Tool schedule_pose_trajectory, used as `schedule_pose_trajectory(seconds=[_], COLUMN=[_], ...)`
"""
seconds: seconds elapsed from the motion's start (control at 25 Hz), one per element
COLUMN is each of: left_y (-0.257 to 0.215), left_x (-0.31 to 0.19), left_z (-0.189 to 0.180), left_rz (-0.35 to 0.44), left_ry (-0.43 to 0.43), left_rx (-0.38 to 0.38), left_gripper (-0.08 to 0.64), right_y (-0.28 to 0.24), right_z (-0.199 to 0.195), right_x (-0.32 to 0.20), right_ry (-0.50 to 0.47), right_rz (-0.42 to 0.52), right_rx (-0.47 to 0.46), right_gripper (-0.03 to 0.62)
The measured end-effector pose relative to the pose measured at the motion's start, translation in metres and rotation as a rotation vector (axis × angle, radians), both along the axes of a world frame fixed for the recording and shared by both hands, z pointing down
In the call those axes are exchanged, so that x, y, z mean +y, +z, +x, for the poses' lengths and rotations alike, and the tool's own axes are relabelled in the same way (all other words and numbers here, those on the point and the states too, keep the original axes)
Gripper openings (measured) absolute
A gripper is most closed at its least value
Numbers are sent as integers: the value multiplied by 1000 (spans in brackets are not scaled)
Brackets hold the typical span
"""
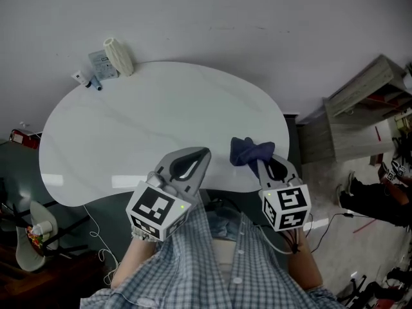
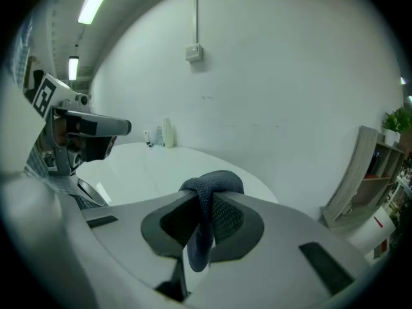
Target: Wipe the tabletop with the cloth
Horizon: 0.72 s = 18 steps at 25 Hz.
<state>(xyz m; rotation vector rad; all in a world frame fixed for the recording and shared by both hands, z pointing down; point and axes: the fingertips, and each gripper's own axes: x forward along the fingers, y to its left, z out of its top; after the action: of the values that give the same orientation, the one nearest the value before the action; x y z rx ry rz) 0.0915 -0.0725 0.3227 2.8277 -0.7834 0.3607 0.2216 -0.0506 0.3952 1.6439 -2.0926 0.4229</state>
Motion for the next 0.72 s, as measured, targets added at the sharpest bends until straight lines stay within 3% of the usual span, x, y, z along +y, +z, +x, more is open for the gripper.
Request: schedule_pose_trajectory(seconds=[0.28, 0.72], left_y=[0, 3], left_x=[3, 9], left_z=[1, 5], left_rz=[-3, 1], left_ry=[0, -3], left_rx=[1, -21], left_gripper=[6, 6], right_y=[-27, -27], right_z=[-22, -31], right_x=[-4, -2], right_ry=[-24, -64], right_rz=[50, 61], right_rx=[-57, -91], right_gripper=[23, 23])
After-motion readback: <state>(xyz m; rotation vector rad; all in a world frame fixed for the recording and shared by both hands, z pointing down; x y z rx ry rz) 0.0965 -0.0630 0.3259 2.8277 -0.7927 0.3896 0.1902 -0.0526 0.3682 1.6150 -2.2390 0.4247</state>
